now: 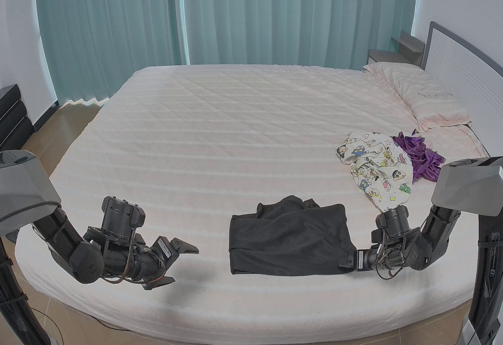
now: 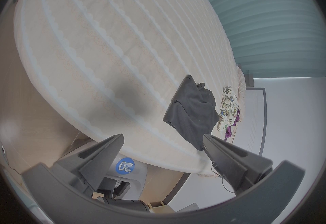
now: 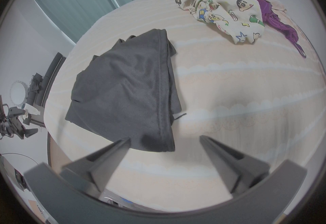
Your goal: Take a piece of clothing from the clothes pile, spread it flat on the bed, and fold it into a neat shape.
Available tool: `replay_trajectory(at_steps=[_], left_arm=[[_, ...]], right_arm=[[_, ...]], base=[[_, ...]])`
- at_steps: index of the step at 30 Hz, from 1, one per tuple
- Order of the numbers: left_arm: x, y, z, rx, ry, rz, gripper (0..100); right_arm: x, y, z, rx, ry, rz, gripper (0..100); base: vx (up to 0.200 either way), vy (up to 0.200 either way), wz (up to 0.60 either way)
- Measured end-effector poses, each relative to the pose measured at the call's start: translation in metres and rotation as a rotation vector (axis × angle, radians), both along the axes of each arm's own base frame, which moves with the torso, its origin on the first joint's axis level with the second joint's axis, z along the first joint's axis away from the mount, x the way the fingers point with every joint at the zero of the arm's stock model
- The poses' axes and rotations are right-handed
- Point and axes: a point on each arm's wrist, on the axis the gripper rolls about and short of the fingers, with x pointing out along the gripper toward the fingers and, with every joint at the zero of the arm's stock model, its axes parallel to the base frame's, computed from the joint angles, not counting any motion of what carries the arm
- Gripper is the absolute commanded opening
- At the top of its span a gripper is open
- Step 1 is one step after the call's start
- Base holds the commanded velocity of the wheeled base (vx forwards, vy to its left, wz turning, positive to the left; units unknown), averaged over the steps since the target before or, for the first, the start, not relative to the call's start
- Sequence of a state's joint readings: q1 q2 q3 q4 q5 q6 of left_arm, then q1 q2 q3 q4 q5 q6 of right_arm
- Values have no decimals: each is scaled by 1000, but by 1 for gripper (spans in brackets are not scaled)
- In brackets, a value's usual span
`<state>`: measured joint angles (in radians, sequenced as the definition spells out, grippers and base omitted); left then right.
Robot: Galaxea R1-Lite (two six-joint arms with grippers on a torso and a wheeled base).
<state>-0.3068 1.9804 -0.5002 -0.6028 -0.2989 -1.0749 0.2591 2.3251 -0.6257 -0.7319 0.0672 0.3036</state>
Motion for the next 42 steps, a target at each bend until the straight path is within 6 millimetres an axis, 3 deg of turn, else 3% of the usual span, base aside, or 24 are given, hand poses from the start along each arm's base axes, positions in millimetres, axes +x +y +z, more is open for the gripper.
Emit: replay_trajectory(at_steps=[5, 13, 22, 32, 33, 42], left_arm=[[0, 0, 0, 0, 1, 0, 100], [0, 0, 0, -1, 1, 0, 100], [0, 0, 0, -1, 1, 1, 100], [0, 0, 0, 3, 1, 5, 100], [0, 0, 0, 4, 0, 5, 100], [0, 0, 0, 4, 1, 4, 100]], right_arm=[[15, 3, 21, 108, -92, -32, 100], [69, 11, 54, 276, -236, -152, 100], [123, 23, 38, 317, -221, -241, 100], [135, 24, 17, 307, -188, -264, 100], [136, 24, 15, 306, -186, -265, 0], [147, 26, 15, 281, -223, -297, 0]], base=[[0, 0, 0], [0, 0, 0], [0, 0, 0], [0, 0, 0], [0, 0, 0], [0, 0, 0]])
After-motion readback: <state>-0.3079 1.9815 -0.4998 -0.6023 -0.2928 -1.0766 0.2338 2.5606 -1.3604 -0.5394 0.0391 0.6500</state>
